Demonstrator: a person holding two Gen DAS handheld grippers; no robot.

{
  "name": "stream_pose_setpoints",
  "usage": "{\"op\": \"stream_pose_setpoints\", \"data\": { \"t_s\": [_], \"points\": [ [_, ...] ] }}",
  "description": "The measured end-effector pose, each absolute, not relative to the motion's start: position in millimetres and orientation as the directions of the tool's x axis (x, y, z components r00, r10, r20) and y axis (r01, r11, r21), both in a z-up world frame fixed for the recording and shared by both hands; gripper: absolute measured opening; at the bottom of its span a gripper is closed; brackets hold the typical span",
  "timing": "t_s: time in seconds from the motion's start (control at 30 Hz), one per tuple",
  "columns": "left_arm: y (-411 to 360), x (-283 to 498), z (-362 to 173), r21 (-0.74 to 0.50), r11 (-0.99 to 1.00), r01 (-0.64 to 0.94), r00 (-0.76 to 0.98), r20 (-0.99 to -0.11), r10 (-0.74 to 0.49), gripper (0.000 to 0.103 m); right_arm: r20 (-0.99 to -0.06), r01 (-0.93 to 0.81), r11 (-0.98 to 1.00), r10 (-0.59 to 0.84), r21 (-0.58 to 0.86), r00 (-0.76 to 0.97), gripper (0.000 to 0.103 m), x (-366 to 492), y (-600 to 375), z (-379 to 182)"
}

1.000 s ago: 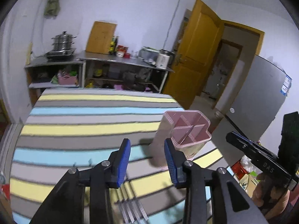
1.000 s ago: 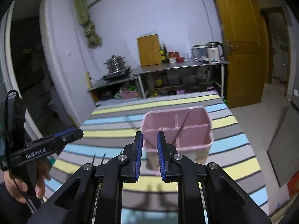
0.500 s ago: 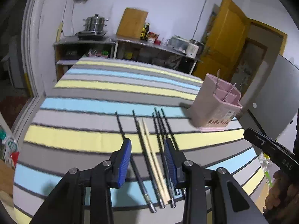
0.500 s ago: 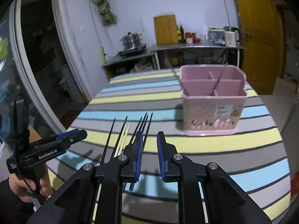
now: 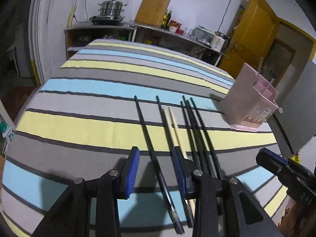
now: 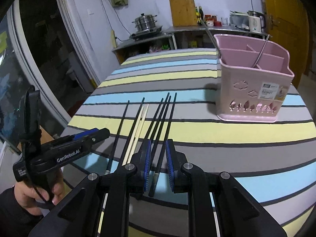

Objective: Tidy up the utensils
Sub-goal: 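Grasp a black chopstick with the left gripper while the right gripper grasps another black chopstick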

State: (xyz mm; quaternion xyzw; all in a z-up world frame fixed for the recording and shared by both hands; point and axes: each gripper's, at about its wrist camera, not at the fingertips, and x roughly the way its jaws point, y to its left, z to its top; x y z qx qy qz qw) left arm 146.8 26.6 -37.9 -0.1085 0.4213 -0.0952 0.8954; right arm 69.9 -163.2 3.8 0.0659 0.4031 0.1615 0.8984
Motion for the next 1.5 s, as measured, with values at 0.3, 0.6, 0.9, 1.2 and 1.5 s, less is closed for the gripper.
{"op": "stream_pose_setpoints", "data": {
  "t_s": [0.3, 0.6, 0.9, 1.2, 1.5],
  "points": [
    [29, 183, -60, -0.275, 0.961, 0.037, 0.602, -0.761, -0.241, 0.035, -0.735, -0.217, 0.942, 0.335, 0.255, 0.589, 0.015, 105, -153, -22],
    [21, 196, -61, -0.184, 0.981, 0.055, 0.617, -0.767, -0.179, 0.029, -0.77, -0.184, 0.956, 0.292, 0.227, 0.568, 0.014, 148, -141, -47],
    [14, 204, -61, -0.111, 0.992, 0.064, 0.625, -0.77, -0.127, 0.027, -0.797, -0.167, 0.967, 0.254, 0.193, 0.547, 0.011, 173, -135, -57],
    [10, 208, -62, -0.049, 0.997, 0.062, 0.626, -0.776, -0.077, 0.015, -0.817, -0.161, 0.975, 0.216, 0.152, 0.536, 0.007, 189, -130, -57],
    [22, 211, -59, -0.133, 0.989, 0.059, 0.599, -0.788, -0.142, 0.005, -0.81, -0.156, 0.967, 0.252, 0.199, 0.53, 0.005, 188, -138, -52]
  ]
}}
